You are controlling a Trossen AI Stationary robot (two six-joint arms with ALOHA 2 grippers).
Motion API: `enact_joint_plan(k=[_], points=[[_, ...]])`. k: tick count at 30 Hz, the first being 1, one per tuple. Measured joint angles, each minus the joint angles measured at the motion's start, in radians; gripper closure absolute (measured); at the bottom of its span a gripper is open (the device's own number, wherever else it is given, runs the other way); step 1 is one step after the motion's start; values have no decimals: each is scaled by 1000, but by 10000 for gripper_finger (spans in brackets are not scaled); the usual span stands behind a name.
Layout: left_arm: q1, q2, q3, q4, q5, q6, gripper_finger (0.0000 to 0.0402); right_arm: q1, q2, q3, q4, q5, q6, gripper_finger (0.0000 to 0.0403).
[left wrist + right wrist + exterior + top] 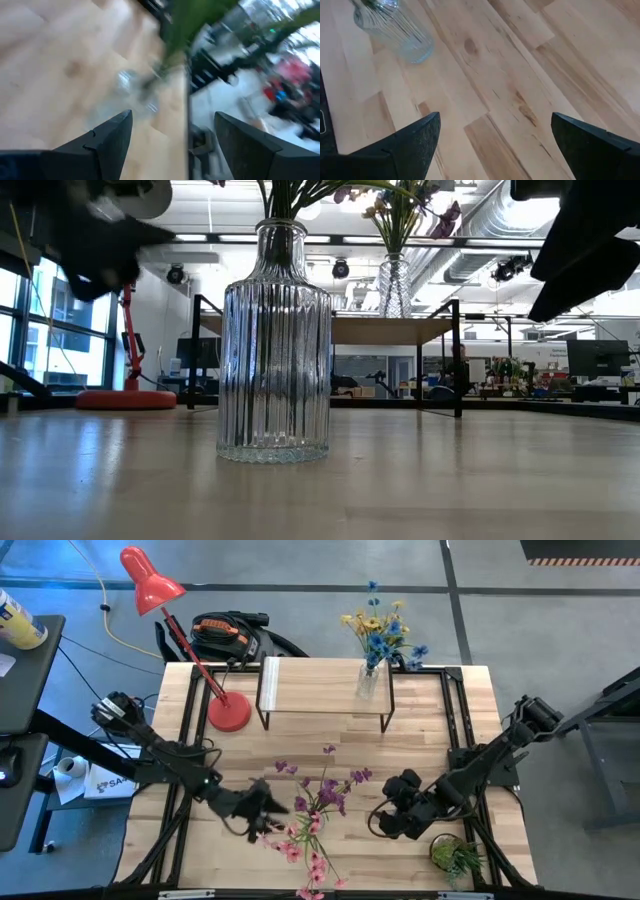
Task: Pick and place flowers into a vace then onto a shelf
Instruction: Put the vase on the shelf
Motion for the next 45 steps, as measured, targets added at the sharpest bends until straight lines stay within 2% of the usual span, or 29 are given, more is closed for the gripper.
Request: enact_joint_plan(k=[5, 11, 14, 19, 22, 28, 31, 34, 40, 45], points=[[-89, 28, 4, 26, 5, -47, 85, 0, 0, 0, 3, 5, 5, 34], [-110, 139, 8, 7, -50, -11, 85, -9, 0, 0, 3, 4, 30, 34], [-110, 204, 19, 11, -106, 84, 85, -9, 0, 0, 3, -2, 44, 34], [-99, 280, 129, 7, -101, 323, 85, -8, 0, 0, -1, -15, 46, 34], [-71, 320, 188, -114, -94, 371, 85, -8, 0, 0, -3, -18, 46, 34], [-3, 353, 261, -325, -88, 339, 85, -8, 1, 0, -8, -46, 44, 34], [2, 348, 292, -391, -121, 339, 85, -8, 1, 0, -13, -61, 45, 34], [2, 349, 333, -509, -92, 338, 85, -8, 1, 0, -24, -63, 48, 34], [1, 349, 417, -627, -93, 97, 85, -8, 1, 0, -28, -43, 38, 34], [-16, 349, 433, -641, -82, 47, 82, -8, 1, 0, -40, -25, 18, 34]])
